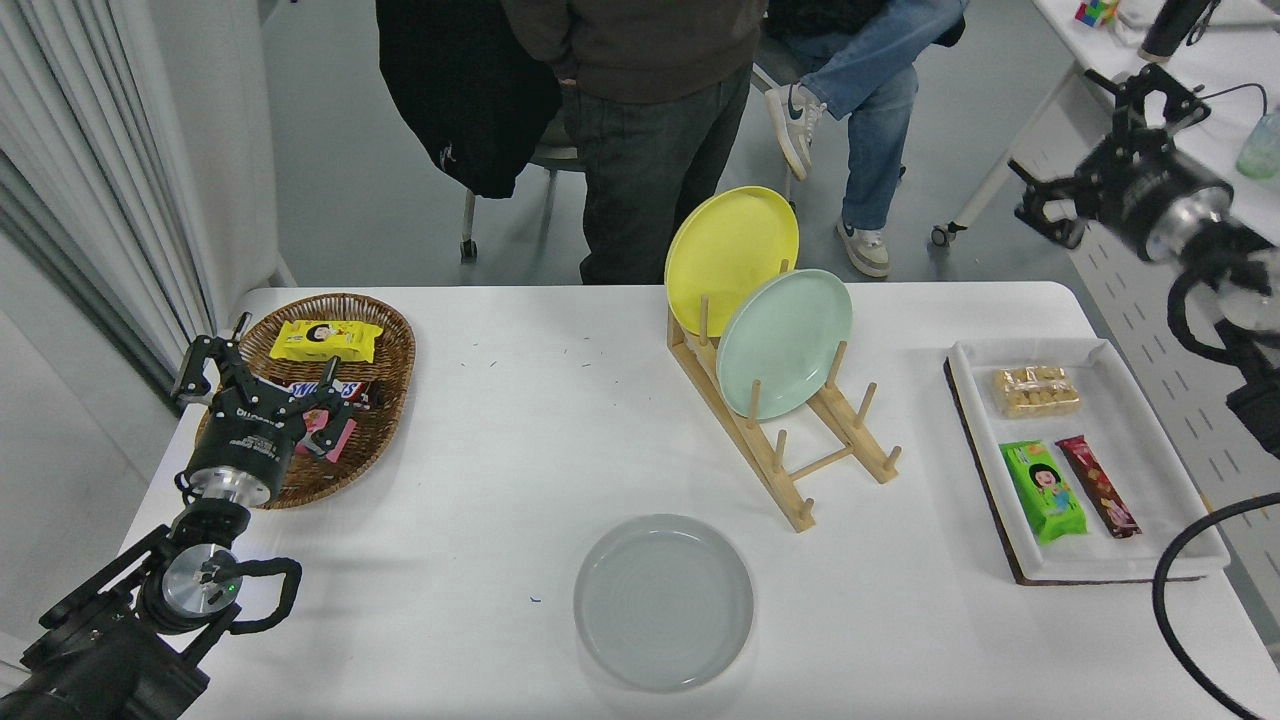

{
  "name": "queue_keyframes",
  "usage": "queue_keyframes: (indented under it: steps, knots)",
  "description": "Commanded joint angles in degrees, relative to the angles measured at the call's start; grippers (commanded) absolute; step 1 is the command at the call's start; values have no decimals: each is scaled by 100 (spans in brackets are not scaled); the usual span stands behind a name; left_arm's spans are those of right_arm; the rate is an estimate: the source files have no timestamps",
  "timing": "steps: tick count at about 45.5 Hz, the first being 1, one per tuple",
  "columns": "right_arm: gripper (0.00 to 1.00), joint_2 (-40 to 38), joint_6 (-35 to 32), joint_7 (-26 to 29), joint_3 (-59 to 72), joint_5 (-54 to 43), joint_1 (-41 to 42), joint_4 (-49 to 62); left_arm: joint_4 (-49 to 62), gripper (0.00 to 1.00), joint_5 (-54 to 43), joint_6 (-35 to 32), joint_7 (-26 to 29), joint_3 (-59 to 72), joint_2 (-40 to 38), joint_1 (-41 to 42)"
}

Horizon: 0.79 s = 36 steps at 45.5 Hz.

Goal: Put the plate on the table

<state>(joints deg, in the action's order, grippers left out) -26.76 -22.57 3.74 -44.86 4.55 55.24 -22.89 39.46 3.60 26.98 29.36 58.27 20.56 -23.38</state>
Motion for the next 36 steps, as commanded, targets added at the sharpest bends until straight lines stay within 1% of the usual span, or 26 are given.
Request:
queue_keyframes:
  steps: [1,6,9,16,18,22,26,32,36]
  knots:
    - [99,-374,-63,-49,-128,-15,-997,-777,0,98,0,0,0,0,0,0]
    - [99,-471,-81,-84,-540,20,-1349,-1191,0,98,0,0,0,0,0,0]
    - [99,-453,-98,-93,-830,-24,-1752,-1367,0,98,0,0,0,0,0,0]
    - [99,-418,-212,-136,-1332,-24,-2360,-1587,0,98,0,0,0,0,0,0]
    - [99,-409,-353,-250,-1525,-24,-2588,-1596,0,98,0,0,0,0,0,0]
    - [99,-339,-511,-654,-1938,-33,-2940,-1587,0,98,0,0,0,0,0,0]
    - [99,-41,-538,-901,-2272,-24,-3098,-1596,0,98,0,0,0,0,0,0]
    - [99,74,-538,-919,-2317,-42,-3187,-1570,0,98,0,0,0,0,0,0]
    - [99,83,-485,-963,-2308,-24,-3099,-1447,0,98,0,0,0,0,0,0]
